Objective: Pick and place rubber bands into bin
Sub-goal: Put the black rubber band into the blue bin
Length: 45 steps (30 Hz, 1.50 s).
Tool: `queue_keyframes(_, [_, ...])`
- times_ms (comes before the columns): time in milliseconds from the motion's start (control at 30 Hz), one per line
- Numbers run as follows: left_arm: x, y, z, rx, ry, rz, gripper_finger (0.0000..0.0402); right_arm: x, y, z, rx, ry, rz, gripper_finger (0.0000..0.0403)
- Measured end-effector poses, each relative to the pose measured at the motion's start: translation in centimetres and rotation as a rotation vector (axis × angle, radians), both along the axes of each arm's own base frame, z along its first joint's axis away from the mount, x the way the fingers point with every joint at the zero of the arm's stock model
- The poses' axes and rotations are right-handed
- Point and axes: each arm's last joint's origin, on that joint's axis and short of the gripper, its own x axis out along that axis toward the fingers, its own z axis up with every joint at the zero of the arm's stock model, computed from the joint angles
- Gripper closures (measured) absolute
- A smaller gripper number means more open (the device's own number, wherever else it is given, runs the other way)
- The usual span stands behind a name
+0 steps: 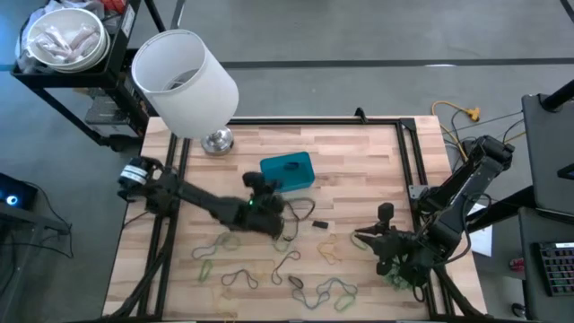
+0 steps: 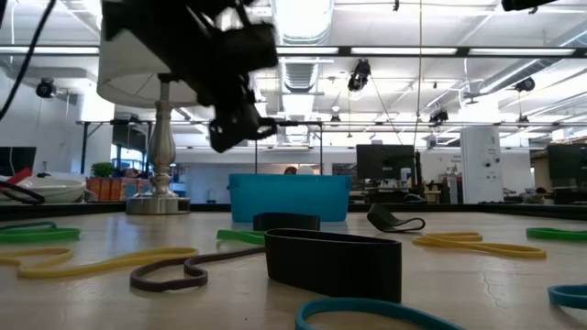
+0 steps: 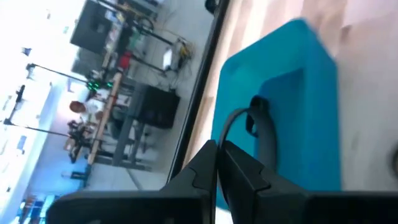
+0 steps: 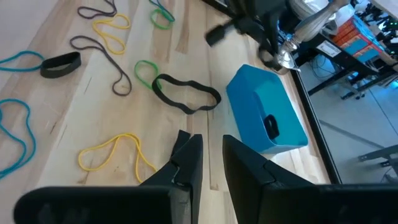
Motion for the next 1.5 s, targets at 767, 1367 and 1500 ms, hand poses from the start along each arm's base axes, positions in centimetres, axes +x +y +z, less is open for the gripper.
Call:
queue_keyframes(767, [2.2, 8.0, 0.3, -0.308, -0.033, -0.091, 0.0393, 0.0, 0.0, -0.1, -0.005, 0.001, -0.001, 0.0346])
queue_keyframes(1367, [1.8, 7.9, 0.7, -0.307, -0.031, -0.089, 0.0320, 0.0, -0.1, -0.3, -0.007, 0.004, -0.001, 0.0346])
queue_keyframes(1500, [1.4, 8.1, 1.6, -0.395, -0.042, -0.132, 0.0320, 0.0, -0.1, -0.4, 0.000, -0.003, -0.002, 0.0346])
